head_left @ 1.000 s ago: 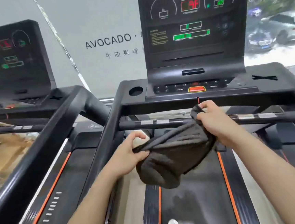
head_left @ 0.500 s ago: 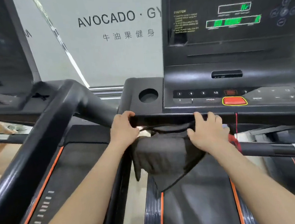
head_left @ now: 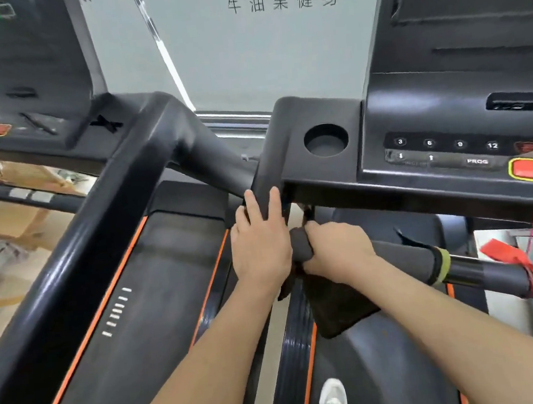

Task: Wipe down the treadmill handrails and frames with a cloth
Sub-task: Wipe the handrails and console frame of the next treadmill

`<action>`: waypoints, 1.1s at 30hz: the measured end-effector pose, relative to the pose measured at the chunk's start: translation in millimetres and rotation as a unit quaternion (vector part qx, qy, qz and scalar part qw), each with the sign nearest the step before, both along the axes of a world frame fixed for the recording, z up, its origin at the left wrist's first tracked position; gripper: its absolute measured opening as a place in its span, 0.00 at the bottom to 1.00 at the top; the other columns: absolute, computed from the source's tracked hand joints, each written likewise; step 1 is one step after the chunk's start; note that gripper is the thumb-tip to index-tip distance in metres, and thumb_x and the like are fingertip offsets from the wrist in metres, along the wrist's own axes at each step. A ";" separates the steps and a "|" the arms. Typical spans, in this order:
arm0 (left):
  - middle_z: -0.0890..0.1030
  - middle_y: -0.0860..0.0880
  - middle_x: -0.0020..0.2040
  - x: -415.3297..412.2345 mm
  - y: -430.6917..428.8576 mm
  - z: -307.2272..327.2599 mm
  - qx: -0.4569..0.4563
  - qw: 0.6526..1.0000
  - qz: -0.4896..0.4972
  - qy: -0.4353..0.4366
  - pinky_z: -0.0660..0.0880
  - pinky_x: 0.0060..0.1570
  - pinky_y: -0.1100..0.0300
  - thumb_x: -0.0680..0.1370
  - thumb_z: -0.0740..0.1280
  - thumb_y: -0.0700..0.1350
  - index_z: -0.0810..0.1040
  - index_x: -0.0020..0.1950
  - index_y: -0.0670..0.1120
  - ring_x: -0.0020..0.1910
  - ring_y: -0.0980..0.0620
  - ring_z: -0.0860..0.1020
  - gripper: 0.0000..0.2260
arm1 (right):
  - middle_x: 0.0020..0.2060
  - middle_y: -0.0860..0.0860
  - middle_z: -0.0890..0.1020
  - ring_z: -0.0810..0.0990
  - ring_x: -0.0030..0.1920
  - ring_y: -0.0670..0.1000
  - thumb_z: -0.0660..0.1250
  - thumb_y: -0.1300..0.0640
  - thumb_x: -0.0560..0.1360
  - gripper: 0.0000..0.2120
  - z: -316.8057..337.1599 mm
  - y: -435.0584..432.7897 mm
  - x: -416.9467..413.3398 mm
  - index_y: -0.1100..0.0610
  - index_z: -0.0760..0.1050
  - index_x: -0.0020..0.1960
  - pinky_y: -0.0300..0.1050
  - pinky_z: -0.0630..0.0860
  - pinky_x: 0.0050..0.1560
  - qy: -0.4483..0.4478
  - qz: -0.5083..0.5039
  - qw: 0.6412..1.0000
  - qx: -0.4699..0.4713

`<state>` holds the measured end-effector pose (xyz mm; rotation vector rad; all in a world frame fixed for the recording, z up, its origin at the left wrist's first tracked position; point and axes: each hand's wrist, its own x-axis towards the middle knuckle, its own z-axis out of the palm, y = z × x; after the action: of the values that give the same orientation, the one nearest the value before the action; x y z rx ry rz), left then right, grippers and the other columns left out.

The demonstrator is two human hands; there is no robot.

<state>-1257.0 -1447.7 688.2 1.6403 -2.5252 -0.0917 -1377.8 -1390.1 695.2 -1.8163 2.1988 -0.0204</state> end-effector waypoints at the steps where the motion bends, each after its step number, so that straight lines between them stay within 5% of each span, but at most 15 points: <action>1: 0.54 0.38 0.78 0.3 0.0 -0.6 0.001 1.000 -0.007 -0.018 0.67 0.66 0.46 0.83 0.57 0.49 0.49 0.80 0.51 0.73 0.38 0.61 0.28 | 0.44 0.50 0.80 0.80 0.42 0.54 0.67 0.43 0.69 0.16 2.5 11.3 -12.6 0.52 0.71 0.51 0.47 0.76 0.38 0.006 0.000 1.000 0.024; 6: 0.54 0.36 0.78 0.2 2.0 0.4 -0.010 0.999 -0.025 -0.027 0.59 0.73 0.45 0.82 0.56 0.49 0.50 0.79 0.48 0.76 0.38 0.55 0.28 | 0.50 0.50 0.81 0.80 0.50 0.56 0.68 0.37 0.62 0.21 23.0 57.8 -75.9 0.48 0.72 0.48 0.46 0.72 0.42 0.009 -0.076 0.980 0.186; 10: 0.66 0.41 0.74 3.6 6.5 2.3 -0.055 0.987 -0.141 0.063 0.61 0.72 0.43 0.75 0.61 0.41 0.71 0.70 0.46 0.74 0.42 0.62 0.23 | 0.51 0.52 0.82 0.81 0.52 0.57 0.66 0.46 0.72 0.15 19.9 28.5 -29.5 0.53 0.73 0.54 0.47 0.72 0.43 0.025 -0.016 0.995 0.091; 14: 0.71 0.42 0.71 -3.5 34.6 1.5 0.025 0.948 -0.233 0.216 0.64 0.71 0.59 0.69 0.55 0.38 0.74 0.69 0.41 0.69 0.47 0.69 0.28 | 0.46 0.50 0.81 0.82 0.48 0.54 0.60 0.55 0.77 0.06 9.7 9.3 1.1 0.54 0.73 0.52 0.46 0.70 0.39 0.031 0.018 0.999 0.038; 19: 0.73 0.45 0.70 -35.1 65.3 -12.7 -0.021 0.934 -0.354 0.034 0.64 0.70 0.41 0.67 0.63 0.46 0.67 0.74 0.42 0.68 0.46 0.71 0.34 | 0.53 0.50 0.80 0.80 0.53 0.54 0.66 0.41 0.71 0.23 -1.1 72.3 -69.0 0.53 0.71 0.60 0.49 0.71 0.49 0.048 -0.024 0.998 0.020; 22: 0.78 0.46 0.58 -85.4 84.9 -20.7 -0.019 0.927 -0.371 -0.043 0.69 0.65 0.42 0.62 0.76 0.54 0.73 0.67 0.43 0.57 0.45 0.77 0.36 | 0.48 0.53 0.78 0.79 0.49 0.58 0.76 0.41 0.60 0.33 -10.9 130.5 -114.9 0.53 0.72 0.60 0.52 0.73 0.47 0.138 -0.049 0.989 -0.020; 25: 0.79 0.47 0.44 -142.5 106.6 -16.0 0.007 0.919 -0.386 -0.079 0.73 0.53 0.50 0.62 0.77 0.58 0.75 0.57 0.46 0.44 0.45 0.79 0.29 | 0.52 0.55 0.77 0.77 0.52 0.60 0.79 0.42 0.54 0.40 -11.1 171.0 -141.0 0.54 0.73 0.62 0.54 0.75 0.48 0.145 -0.132 0.980 -0.032; 28: 0.79 0.47 0.48 -165.1 113.3 -13.3 0.039 0.910 -0.402 -0.095 0.71 0.44 0.52 0.72 0.69 0.56 0.69 0.59 0.48 0.48 0.44 0.79 0.21 | 0.51 0.54 0.80 0.79 0.55 0.58 0.81 0.44 0.51 0.42 -13.3 180.6 -147.1 0.56 0.75 0.61 0.58 0.71 0.56 0.168 -0.150 0.973 -0.052; 31: 0.78 0.48 0.39 -138.8 93.0 -9.5 0.016 0.911 -0.399 -0.103 0.70 0.34 0.54 0.66 0.74 0.54 0.73 0.52 0.48 0.37 0.45 0.78 0.21 | 0.49 0.54 0.82 0.79 0.58 0.57 0.81 0.43 0.52 0.38 -17.8 164.4 -137.0 0.57 0.77 0.58 0.62 0.63 0.60 0.180 -0.121 0.974 -0.064; 33: 0.77 0.49 0.38 -102.2 61.4 -15.0 0.014 0.923 -0.369 -0.107 0.68 0.34 0.55 0.69 0.71 0.53 0.73 0.51 0.49 0.37 0.45 0.78 0.16 | 0.51 0.52 0.81 0.78 0.57 0.57 0.77 0.41 0.59 0.33 -20.6 142.3 -115.8 0.54 0.75 0.60 0.59 0.67 0.58 0.159 -0.091 0.981 -0.068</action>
<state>-1359.2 -1386.3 673.2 0.6379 -3.1748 -0.0168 -1493.6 -1247.8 674.6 -1.7835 2.6414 0.0918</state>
